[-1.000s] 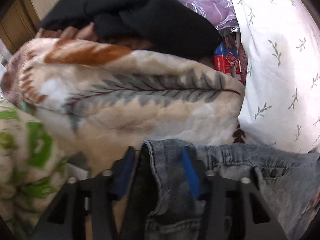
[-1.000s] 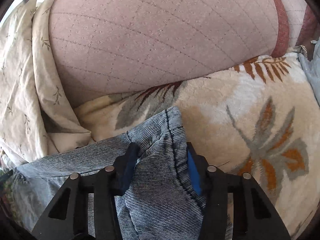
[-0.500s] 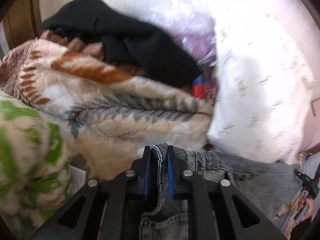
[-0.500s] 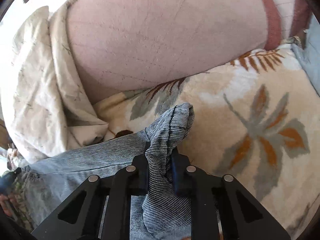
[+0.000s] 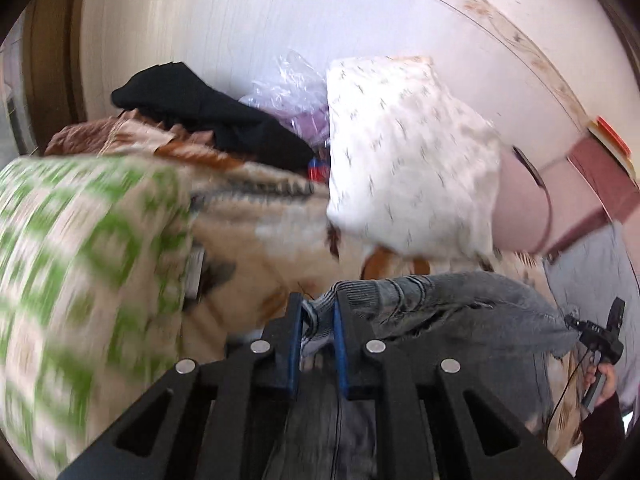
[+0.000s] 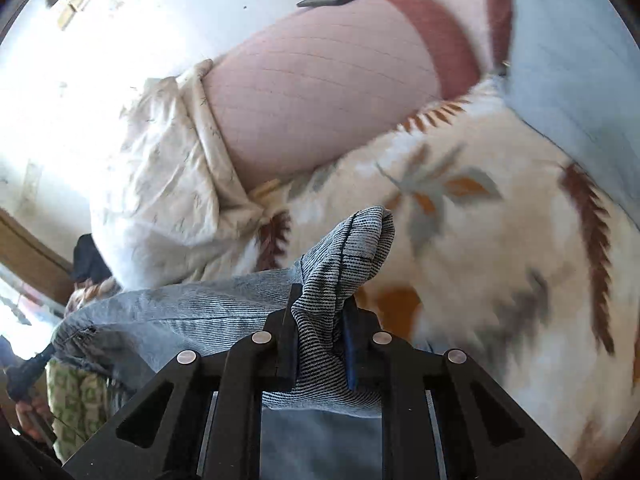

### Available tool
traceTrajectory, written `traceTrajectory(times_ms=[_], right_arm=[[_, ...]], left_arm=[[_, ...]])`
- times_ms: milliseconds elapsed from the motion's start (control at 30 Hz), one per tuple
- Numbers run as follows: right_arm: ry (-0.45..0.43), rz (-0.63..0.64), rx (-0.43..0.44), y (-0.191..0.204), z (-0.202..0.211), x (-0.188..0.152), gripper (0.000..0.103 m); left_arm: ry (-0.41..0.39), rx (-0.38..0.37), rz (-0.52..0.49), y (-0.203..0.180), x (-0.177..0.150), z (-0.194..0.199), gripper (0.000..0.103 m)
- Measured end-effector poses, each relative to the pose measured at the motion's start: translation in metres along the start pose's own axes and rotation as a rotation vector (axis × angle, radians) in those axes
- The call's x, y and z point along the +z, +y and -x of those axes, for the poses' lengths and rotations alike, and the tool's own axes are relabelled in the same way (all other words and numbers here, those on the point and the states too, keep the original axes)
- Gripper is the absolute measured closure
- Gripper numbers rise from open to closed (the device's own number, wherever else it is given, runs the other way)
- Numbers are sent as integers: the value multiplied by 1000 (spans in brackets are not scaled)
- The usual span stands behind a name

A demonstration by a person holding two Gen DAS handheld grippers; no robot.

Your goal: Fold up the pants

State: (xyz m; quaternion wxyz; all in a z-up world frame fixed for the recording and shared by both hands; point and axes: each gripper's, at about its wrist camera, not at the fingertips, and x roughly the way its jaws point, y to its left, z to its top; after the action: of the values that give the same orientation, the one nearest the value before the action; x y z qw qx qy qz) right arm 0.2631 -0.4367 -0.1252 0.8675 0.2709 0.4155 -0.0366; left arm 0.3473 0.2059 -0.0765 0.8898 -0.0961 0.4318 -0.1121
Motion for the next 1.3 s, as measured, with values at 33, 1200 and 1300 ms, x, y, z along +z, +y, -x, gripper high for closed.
traceTrajectory(times_ms=[33,1200,1300], right_arm=[[-1,0,4,-6,5,-9,88],[217,-146,120,-68,28,-99,85],[244,-58,31,-43,25,-94,87]], left_arm=[[8,1,-4,1,-13,7,87],[132,1,-103,-41,-147,2,86],[171,17,-88,-37,-153,-20,86]])
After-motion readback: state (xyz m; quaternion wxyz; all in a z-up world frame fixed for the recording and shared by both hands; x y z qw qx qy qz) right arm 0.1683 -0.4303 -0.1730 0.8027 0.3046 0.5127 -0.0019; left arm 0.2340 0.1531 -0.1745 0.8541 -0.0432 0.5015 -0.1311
